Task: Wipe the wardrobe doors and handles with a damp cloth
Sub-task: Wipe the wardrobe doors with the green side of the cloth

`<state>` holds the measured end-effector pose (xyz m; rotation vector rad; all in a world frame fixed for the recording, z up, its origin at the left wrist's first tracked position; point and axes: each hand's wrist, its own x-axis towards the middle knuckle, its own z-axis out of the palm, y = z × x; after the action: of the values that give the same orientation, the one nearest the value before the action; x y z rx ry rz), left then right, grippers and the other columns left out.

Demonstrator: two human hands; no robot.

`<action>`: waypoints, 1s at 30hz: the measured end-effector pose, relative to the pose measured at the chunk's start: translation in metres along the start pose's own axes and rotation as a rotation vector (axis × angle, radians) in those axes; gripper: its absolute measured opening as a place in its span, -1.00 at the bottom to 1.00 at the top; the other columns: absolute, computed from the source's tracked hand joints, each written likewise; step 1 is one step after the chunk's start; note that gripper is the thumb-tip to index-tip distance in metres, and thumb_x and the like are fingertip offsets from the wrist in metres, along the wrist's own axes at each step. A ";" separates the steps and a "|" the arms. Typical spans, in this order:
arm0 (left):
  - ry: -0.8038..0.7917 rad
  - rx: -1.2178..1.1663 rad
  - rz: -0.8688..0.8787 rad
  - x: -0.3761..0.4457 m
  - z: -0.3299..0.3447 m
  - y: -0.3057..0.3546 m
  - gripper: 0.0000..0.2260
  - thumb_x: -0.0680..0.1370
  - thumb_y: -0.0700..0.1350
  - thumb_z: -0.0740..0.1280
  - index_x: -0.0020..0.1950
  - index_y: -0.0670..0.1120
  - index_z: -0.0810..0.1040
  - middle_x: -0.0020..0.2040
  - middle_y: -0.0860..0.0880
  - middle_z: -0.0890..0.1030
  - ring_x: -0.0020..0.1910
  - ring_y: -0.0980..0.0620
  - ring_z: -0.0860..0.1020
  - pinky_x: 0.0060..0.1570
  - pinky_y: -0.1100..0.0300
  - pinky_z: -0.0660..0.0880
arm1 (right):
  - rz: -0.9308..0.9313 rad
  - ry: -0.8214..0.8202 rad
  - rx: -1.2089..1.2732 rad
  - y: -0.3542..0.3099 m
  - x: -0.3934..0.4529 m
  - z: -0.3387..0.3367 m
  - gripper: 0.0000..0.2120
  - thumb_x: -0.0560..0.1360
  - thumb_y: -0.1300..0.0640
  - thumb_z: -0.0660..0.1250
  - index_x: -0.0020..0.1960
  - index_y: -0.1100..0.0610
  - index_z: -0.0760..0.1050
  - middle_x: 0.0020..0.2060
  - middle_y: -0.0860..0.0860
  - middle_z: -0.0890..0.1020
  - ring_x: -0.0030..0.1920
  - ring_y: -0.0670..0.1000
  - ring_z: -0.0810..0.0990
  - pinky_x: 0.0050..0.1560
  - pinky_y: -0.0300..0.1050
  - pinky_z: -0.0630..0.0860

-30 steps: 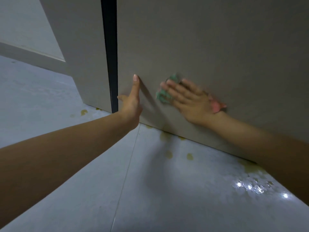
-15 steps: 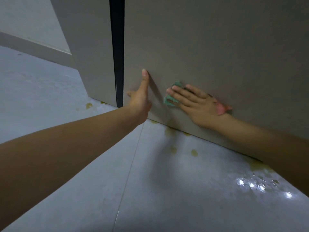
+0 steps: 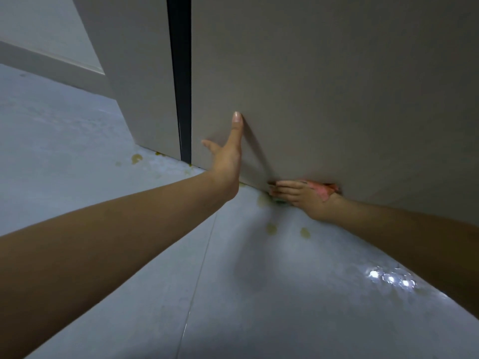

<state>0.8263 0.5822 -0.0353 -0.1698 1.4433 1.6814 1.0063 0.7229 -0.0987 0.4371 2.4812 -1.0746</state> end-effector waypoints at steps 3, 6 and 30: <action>-0.003 0.004 0.012 -0.003 0.000 0.000 0.03 0.38 0.43 0.27 0.53 0.09 -0.37 0.58 0.09 -0.14 0.55 -0.03 0.01 0.49 -0.11 0.09 | -0.400 0.038 0.318 0.006 -0.010 0.007 -0.57 0.64 0.30 -0.10 0.50 0.17 0.13 0.51 0.15 0.16 0.52 -0.10 0.04 0.50 -0.20 -0.21; -0.016 0.000 0.013 -0.003 0.000 -0.003 0.01 0.40 0.41 0.27 0.52 0.09 -0.37 0.58 0.12 -0.14 0.55 -0.01 0.02 0.50 -0.09 0.08 | -0.323 -0.058 1.001 0.028 0.004 0.004 -0.56 0.65 0.27 -0.16 0.50 0.38 0.00 0.49 0.27 0.13 0.52 0.14 0.08 0.51 -0.08 -0.18; -0.051 -0.017 0.053 -0.009 0.016 -0.033 0.02 0.41 0.36 0.33 0.53 0.10 -0.36 0.55 0.18 0.03 0.53 0.05 0.10 0.50 -0.09 0.07 | -0.625 0.340 -0.990 0.038 -0.026 -0.014 -0.55 0.54 0.22 0.05 0.39 -0.01 0.39 0.43 -0.13 0.30 0.45 -0.20 0.21 0.52 -0.13 0.02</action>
<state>0.8615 0.5888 -0.0490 -0.0986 1.4072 1.7289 1.0416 0.7553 -0.1012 -0.5211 3.1278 0.2018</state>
